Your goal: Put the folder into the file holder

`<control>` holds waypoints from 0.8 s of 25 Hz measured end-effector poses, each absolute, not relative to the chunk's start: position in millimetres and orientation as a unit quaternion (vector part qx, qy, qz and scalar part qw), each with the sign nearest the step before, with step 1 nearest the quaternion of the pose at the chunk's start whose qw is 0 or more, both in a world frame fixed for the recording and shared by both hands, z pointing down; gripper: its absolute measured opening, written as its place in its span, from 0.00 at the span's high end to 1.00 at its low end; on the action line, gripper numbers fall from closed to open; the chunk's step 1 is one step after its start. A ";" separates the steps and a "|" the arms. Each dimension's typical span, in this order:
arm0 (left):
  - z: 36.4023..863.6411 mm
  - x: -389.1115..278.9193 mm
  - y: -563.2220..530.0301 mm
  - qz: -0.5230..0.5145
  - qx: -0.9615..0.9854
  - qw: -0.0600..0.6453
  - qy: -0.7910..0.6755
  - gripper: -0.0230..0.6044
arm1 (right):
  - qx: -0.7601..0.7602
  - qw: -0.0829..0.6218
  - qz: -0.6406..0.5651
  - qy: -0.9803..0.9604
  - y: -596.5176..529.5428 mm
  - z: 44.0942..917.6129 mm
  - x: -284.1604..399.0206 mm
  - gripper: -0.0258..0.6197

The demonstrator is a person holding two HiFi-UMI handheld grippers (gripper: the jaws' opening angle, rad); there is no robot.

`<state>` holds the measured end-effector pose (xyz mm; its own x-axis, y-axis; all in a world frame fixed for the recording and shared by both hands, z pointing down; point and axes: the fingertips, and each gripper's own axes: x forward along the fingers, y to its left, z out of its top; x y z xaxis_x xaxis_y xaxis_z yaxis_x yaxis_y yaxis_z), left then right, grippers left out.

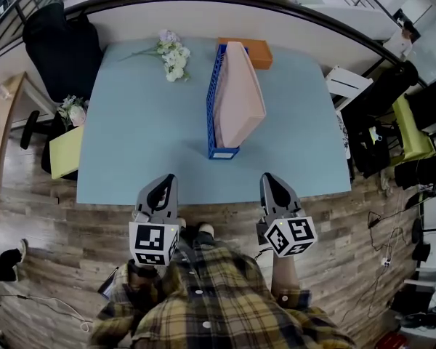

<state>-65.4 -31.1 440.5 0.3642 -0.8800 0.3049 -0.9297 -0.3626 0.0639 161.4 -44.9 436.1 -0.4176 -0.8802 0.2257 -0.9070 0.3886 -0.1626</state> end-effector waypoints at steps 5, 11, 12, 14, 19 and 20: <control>444.4 -67.3 -34.4 0.111 0.818 0.118 -0.552 0.98 | 0.539 0.050 0.138 -0.829 -47.5 439.5 160.4 0.96; 444.5 -71.4 -36.8 0.112 0.818 0.120 -0.552 0.98 | 0.538 0.052 0.138 -0.830 -49.7 438.8 155.8 0.96; 444.7 -71.9 -36.9 0.112 0.818 0.121 -0.552 0.98 | 0.537 0.052 0.138 -0.830 -49.7 438.8 155.0 0.96; 445.1 -73.0 -37.0 0.113 0.818 0.122 -0.551 0.98 | 0.536 0.053 0.138 -0.831 -50.1 438.8 153.1 0.96; 448.2 -73.7 -37.5 0.112 0.819 0.125 -0.549 0.98 | 0.528 0.062 0.139 -0.835 -50.7 442.5 145.4 0.96; 448.6 -73.8 -37.8 0.111 0.819 0.125 -0.549 0.98 | 0.526 0.064 0.139 -0.837 -50.6 443.5 143.2 0.96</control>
